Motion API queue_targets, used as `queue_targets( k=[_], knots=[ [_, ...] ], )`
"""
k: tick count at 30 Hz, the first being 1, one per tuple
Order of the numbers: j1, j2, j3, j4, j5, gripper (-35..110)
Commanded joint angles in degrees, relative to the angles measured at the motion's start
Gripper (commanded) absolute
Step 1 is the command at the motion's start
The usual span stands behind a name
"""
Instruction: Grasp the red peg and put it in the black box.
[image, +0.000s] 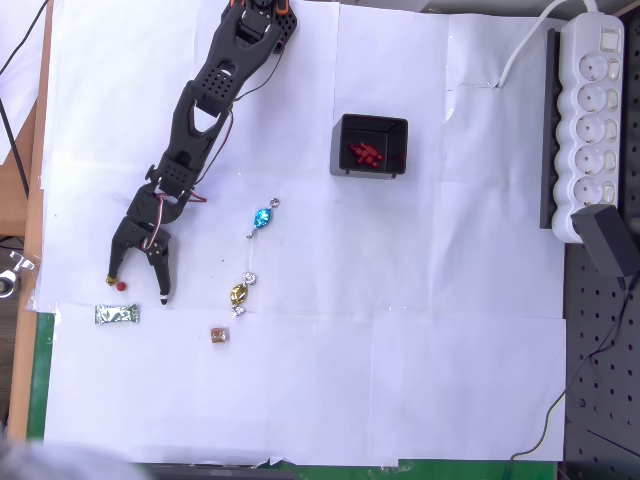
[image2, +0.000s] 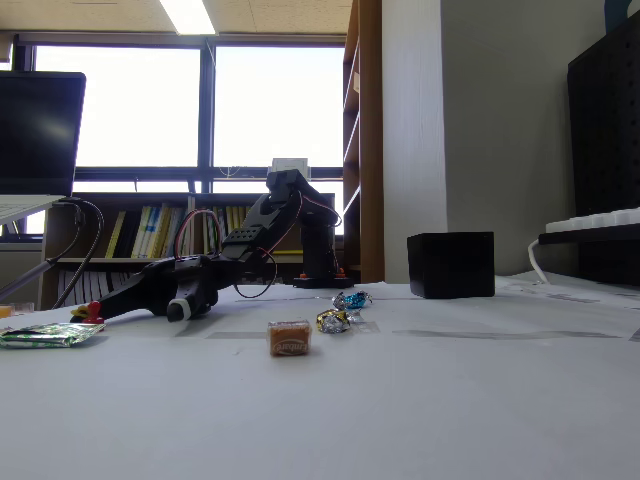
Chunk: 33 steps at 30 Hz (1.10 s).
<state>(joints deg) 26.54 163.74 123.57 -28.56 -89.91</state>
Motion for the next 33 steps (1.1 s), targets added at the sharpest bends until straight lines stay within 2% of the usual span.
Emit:
queue_targets(
  k=[1,4,16,23,27,33],
  knots=[
    [-1.8,-0.9,1.1,-0.4,-1.1,37],
    [-1.8,-0.9,1.1,-0.4,-1.2,32],
    [-0.9,-0.9,-1.4,-0.5,-1.8,32],
    [-0.1,-1.7,-6.6,-4.9,0.0,32],
    [0.2,-3.0,-7.6,-3.5,0.1,32],
    [0.3,-6.2,-7.8,4.3,0.2,32]
  ],
)
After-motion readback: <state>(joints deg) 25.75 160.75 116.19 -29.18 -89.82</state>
